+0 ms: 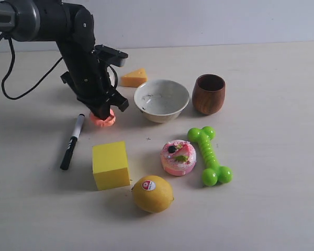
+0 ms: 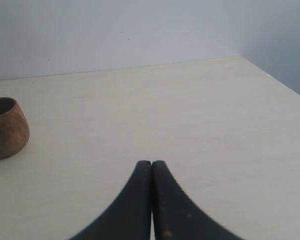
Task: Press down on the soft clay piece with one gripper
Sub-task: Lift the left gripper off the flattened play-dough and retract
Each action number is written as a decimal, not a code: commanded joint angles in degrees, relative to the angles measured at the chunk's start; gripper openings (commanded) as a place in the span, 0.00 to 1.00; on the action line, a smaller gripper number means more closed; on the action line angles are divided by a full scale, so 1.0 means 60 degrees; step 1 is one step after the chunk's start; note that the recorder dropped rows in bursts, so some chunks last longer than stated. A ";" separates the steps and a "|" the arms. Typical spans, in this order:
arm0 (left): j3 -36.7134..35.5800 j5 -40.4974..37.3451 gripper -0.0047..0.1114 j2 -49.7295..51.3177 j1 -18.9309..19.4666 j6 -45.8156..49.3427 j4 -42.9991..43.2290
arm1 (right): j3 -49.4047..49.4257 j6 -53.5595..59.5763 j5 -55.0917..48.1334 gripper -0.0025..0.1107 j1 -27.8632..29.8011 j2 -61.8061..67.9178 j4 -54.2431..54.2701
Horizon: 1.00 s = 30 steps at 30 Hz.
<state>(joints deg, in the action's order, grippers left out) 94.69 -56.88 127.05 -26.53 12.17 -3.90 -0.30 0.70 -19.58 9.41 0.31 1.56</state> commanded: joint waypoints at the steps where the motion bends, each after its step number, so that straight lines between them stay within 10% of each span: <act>1: -0.0012 -0.0003 0.06 -0.0143 0.0011 -0.0085 0.0029 | 0.0050 0.0024 0.0057 0.02 -0.0005 -0.0051 0.0008; 18: -0.0187 0.0084 0.05 -0.1087 0.0219 -0.0681 0.0079 | 0.0050 0.0024 0.0057 0.02 -0.0005 -0.0051 0.0008; 30: -0.4296 0.3072 0.05 -0.5184 0.0619 -0.1141 0.0066 | 0.0050 0.0024 0.0057 0.02 -0.0005 -0.0051 -0.0013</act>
<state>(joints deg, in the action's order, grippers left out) 73.73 -41.82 101.34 -23.37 6.03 -3.79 -0.30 0.70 -19.58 9.41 0.31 1.56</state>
